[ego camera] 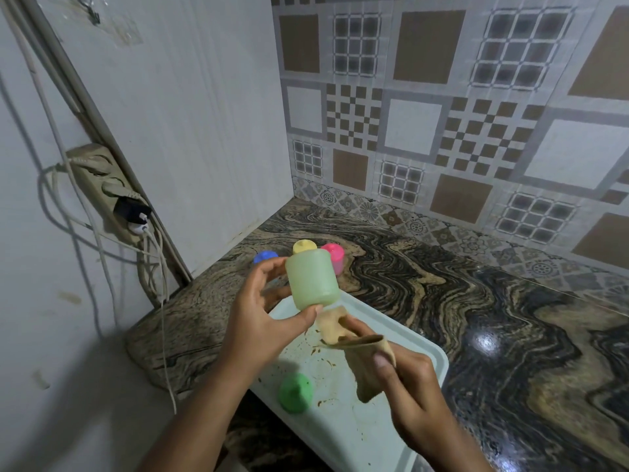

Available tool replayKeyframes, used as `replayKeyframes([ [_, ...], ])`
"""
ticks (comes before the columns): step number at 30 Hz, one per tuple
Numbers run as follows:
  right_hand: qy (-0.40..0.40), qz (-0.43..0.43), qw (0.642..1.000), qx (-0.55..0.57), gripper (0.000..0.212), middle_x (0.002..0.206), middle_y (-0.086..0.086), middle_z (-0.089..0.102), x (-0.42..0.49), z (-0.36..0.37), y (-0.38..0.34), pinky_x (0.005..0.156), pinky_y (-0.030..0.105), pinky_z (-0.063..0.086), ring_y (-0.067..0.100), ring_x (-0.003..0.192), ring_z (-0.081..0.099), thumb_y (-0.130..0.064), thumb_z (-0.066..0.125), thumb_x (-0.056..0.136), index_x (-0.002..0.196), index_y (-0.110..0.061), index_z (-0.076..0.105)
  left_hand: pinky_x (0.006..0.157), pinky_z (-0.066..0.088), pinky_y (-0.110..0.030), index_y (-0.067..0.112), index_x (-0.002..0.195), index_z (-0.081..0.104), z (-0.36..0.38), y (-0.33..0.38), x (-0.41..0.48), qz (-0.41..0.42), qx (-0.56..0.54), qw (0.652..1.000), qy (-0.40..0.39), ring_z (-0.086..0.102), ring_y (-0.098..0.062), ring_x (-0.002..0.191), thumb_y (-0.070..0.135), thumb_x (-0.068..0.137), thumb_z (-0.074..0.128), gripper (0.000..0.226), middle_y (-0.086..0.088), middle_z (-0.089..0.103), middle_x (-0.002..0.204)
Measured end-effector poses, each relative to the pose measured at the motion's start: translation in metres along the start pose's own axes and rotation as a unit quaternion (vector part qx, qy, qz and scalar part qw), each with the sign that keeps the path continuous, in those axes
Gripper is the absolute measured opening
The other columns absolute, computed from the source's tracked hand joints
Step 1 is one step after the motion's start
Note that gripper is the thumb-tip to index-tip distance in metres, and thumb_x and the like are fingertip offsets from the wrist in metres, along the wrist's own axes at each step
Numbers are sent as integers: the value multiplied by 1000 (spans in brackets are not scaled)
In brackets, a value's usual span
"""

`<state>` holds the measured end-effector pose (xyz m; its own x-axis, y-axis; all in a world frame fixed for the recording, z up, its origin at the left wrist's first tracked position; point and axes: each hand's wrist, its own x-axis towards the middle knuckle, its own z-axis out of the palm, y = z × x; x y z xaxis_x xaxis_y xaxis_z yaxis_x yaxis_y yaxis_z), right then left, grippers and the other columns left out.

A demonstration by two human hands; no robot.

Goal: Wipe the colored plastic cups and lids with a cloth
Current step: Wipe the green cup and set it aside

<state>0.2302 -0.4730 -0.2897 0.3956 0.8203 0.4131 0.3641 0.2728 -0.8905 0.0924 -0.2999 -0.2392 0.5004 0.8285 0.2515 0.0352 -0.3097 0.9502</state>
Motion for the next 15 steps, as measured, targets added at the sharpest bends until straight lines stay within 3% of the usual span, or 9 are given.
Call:
replayKeyframes([
  [2,64,56,987,135,38,97,29,73,0,1,-1,82,34,54,18,88,64,-19,42,104,123,-19,75,95,57,-52,37,125,58,-2,5,0,11,-6,1000,-10,68,-13,113,30,60,89,72,7,63,131],
  [4,135,92,961,223,36,80,17,73,7,-2,-6,72,39,54,24,79,65,-39,55,100,109,-15,79,91,59,-50,38,130,59,-2,7,-2,22,2,999,-23,69,-14,112,21,64,90,74,9,63,132],
  [6,171,100,955,222,50,68,11,67,18,-5,-14,63,40,53,26,65,63,-61,66,89,90,-13,78,90,60,-41,37,133,58,-1,6,-4,34,16,999,-35,72,-13,107,9,66,91,79,13,62,135],
  [9,179,44,965,187,44,59,10,63,37,-8,-27,60,45,51,26,57,60,-43,51,98,75,-10,69,94,58,-41,35,136,56,3,2,-5,42,36,998,-38,70,-15,111,11,65,93,84,8,60,139],
  [12,160,-3,980,116,40,77,17,69,56,-3,-36,57,51,48,30,63,59,-43,47,104,93,-14,73,90,58,-55,34,132,58,9,4,-5,34,28,998,-43,68,-22,115,21,62,92,79,3,60,137],
  [14,124,-28,992,28,39,115,4,74,65,1,-39,66,42,53,17,80,61,-39,45,104,123,-16,71,86,60,-53,35,130,60,12,9,-6,36,40,997,-57,70,-17,112,13,64,92,76,9,62,135],
  [15,97,-39,994,-21,42,137,0,66,68,3,-39,77,36,54,12,94,63,-34,43,104,134,-15,65,87,60,-50,37,129,61,13,11,-7,35,45,997,-60,71,-14,109,11,65,92,75,13,64,132],
])
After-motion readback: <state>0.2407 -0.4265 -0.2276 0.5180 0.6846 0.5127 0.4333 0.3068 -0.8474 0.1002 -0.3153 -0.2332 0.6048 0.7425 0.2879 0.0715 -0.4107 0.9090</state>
